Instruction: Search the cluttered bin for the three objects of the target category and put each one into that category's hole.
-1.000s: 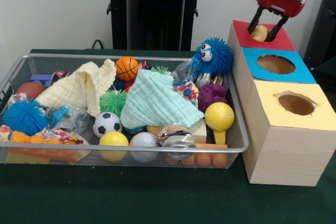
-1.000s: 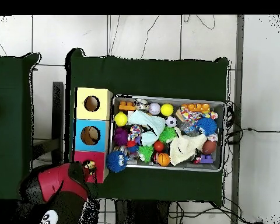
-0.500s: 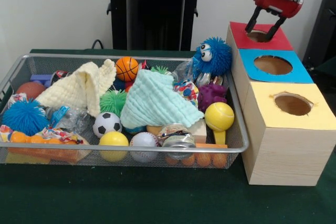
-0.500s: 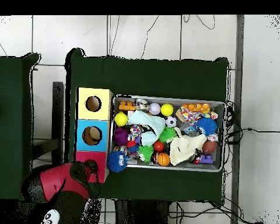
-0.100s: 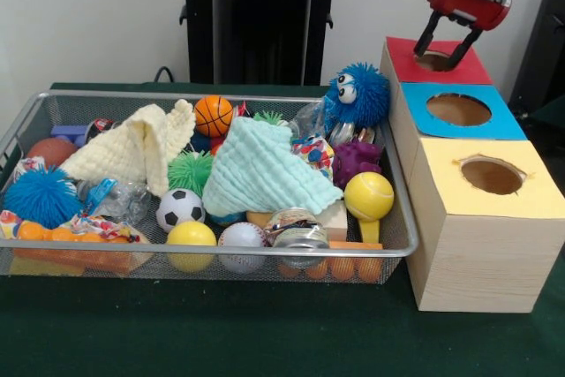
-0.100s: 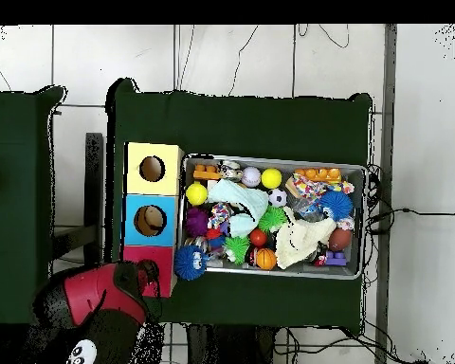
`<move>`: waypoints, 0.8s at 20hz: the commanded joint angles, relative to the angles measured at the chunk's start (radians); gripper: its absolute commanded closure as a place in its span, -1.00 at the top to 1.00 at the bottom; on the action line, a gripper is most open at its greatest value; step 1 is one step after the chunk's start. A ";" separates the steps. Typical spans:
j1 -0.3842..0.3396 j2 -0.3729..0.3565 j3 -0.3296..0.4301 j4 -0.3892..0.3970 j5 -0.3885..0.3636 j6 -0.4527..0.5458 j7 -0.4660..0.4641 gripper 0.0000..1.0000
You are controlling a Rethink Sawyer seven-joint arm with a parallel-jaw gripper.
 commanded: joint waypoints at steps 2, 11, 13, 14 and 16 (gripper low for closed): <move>-0.044 -0.004 0.060 -0.050 0.019 0.055 0.113 -1.00; -0.042 -0.019 0.041 -0.066 -0.009 0.086 0.089 -1.00; -0.042 -0.039 0.028 -0.076 -0.025 0.115 0.066 -1.00; -0.047 -0.056 0.025 -0.068 -0.028 0.125 0.053 -1.00; -0.071 -0.078 0.031 -0.072 -0.032 0.153 0.019 -1.00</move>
